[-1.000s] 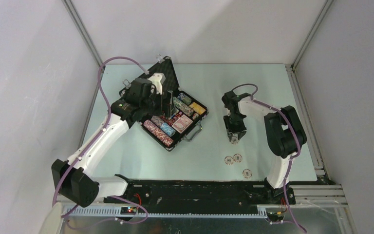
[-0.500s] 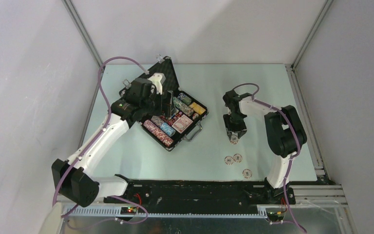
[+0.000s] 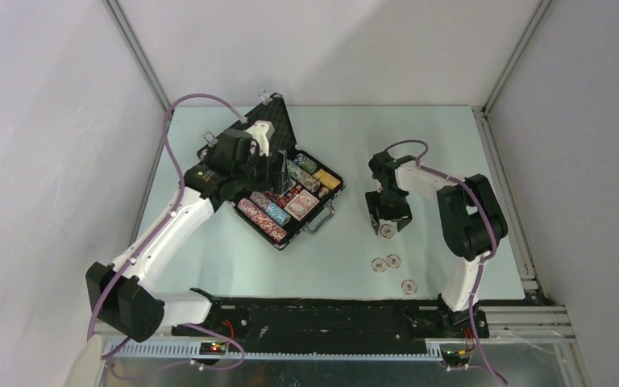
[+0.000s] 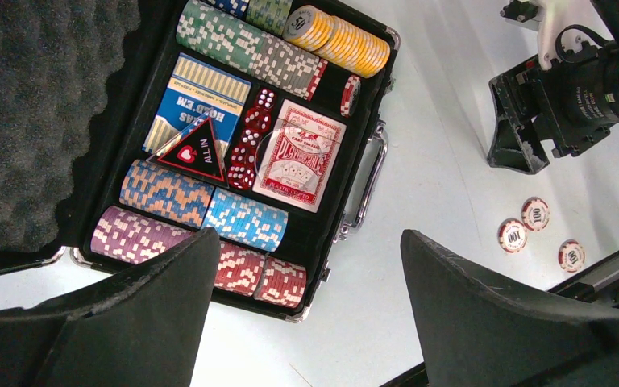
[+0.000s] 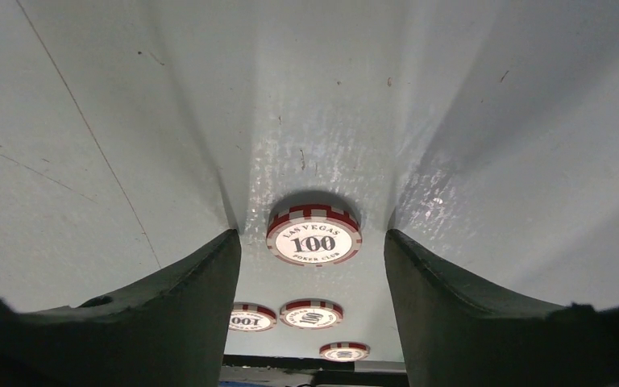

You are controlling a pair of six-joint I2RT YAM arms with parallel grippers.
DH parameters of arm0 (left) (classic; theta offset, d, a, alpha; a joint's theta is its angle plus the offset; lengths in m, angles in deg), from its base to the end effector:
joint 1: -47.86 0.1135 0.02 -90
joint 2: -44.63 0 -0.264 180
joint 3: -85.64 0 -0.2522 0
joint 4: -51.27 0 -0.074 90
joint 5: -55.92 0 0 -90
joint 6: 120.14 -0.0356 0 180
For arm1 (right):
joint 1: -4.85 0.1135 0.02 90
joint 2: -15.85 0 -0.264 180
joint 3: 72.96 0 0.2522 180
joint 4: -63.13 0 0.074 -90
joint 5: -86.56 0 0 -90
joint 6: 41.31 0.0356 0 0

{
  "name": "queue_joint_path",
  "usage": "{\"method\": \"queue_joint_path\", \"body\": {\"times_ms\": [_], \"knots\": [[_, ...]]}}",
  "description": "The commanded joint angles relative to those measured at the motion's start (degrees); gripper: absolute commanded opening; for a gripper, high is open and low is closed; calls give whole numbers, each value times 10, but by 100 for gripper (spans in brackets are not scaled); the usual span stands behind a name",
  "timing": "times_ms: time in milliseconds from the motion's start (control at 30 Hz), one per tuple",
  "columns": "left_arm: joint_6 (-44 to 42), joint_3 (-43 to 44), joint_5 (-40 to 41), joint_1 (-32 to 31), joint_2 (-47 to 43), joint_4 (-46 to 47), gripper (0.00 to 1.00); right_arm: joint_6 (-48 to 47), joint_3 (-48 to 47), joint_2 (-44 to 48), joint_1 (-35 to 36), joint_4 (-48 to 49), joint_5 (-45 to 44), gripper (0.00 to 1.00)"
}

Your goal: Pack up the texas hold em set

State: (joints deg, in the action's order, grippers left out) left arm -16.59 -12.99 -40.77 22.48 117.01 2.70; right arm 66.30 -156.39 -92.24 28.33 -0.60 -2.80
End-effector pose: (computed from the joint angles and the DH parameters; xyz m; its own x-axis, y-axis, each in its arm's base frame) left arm 0.2453 -0.1210 0.3348 -0.6784 0.0643 -0.7319 0.3578 0.8989 -0.2527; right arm 0.3064 0.1335 0.1497 -0.9945 -0.1022 -0.0234 -0.1026 0.9945 0.0191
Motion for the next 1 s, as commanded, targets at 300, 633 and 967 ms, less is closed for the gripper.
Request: {"method": "queue_joint_path", "body": {"times_ms": [300,633,967], "knots": [[6,26,-10,-3,0,16,90,4,5,-28,3,15,-6,62],[10,19,-10,-3,-7,21,90,8,14,-27,7,20,-22,46],[13,8,-12,-3,-17,26,90,19,22,-1,17,6,-13,37]]}}
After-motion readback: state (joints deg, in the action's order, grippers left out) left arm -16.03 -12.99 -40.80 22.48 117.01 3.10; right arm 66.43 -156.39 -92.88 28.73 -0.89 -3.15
